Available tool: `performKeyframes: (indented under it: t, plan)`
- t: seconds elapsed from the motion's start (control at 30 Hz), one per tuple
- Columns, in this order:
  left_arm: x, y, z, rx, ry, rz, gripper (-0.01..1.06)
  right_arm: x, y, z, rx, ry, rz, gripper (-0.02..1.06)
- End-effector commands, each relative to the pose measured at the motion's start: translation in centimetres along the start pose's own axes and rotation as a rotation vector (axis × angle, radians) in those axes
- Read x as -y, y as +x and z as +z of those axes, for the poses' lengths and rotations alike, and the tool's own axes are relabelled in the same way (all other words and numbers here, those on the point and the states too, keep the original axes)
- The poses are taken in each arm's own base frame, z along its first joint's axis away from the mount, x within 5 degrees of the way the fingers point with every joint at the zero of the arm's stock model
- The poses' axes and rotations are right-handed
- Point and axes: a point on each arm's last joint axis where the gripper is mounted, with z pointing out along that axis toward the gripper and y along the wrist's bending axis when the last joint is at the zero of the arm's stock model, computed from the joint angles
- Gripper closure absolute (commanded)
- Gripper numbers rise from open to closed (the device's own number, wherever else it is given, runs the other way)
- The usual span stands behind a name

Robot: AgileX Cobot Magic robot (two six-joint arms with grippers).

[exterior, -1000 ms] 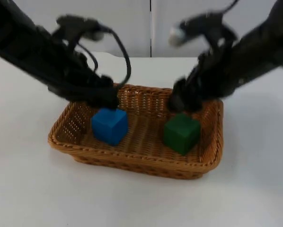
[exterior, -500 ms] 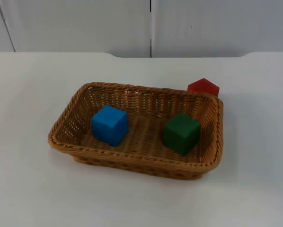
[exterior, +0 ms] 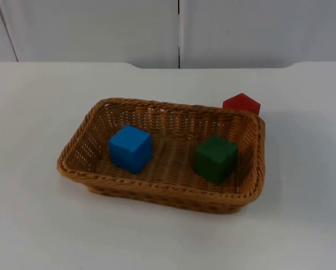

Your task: Pick up one cube with each hand and place exactly two cubes into the same basket, leaving the remaining cube outside.

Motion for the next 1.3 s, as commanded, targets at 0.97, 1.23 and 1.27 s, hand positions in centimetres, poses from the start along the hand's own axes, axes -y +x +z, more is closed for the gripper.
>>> performKeyframes:
  t: [0.97,1.23,1.27]
  plan:
    - [3.5,3.4,-7.5,-0.048,-0.013,-0.013,0.36,-2.5,5.0,-7.6,-0.078,0.060,0.033,0.38]
    - [4.8,6.2,-9.3,-0.053,-0.018,-0.026,0.36,-3.2,6.3,-9.2,-0.055,0.066,0.031,0.38]
    - [5.0,6.3,-9.8,-0.046,-0.025,-0.027,0.36,-3.4,6.6,-9.4,-0.053,0.067,0.030,0.38]
